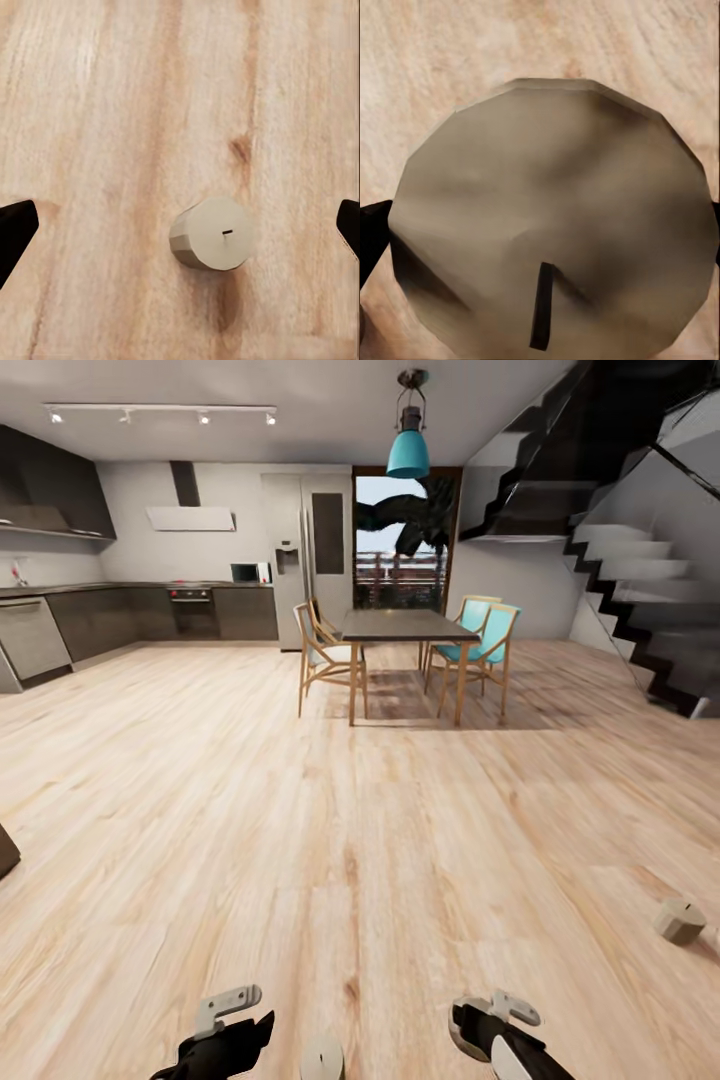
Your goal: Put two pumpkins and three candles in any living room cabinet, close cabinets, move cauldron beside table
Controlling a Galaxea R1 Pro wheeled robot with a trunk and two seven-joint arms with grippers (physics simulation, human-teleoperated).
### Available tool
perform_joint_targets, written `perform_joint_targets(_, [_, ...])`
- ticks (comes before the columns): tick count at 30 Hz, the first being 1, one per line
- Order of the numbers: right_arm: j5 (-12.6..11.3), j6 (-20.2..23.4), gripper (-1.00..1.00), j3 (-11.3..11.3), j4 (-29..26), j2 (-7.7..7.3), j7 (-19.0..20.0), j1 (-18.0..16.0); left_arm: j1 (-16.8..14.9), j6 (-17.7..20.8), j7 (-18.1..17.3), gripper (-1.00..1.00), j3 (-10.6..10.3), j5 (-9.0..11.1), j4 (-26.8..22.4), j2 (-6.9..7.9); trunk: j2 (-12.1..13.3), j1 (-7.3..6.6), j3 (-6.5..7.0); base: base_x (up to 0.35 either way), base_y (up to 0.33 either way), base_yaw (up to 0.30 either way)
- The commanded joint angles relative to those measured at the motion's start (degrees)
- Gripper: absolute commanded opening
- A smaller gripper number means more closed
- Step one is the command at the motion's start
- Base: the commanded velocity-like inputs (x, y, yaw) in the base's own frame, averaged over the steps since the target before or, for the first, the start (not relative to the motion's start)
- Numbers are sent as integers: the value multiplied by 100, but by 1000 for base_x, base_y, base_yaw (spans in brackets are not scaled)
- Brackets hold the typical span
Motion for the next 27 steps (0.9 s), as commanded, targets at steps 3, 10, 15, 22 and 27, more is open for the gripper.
perform_joint_targets(3, [-36,31,-100,-182,-13,-26,-21,-2,1,16,52,100,-3,60,-10,1,2,-8,72,0,0,-276])
perform_joint_targets(10, [-29,45,-100,-382,-11,-49,-17,2,1,16,56,100,-9,58,-10,0,12,-26,249,0,0,-273])
perform_joint_targets(15, [-29,47,-100,-395,-11,-61,-17,3,1,16,58,100,-11,58,-10,0,18,-39,368,0,0,-225])
perform_joint_targets(22, [-29,47,-100,-402,-11,-66,-17,3,1,15,71,100,-37,58,-8,0,28,-57,524,0,0,-113])
perform_joint_targets(27, [-27,28,-100,-399,-11,-100,-18,5,1,12,78,100,-46,51,-4,0,228,-167,614,0,0,-16])
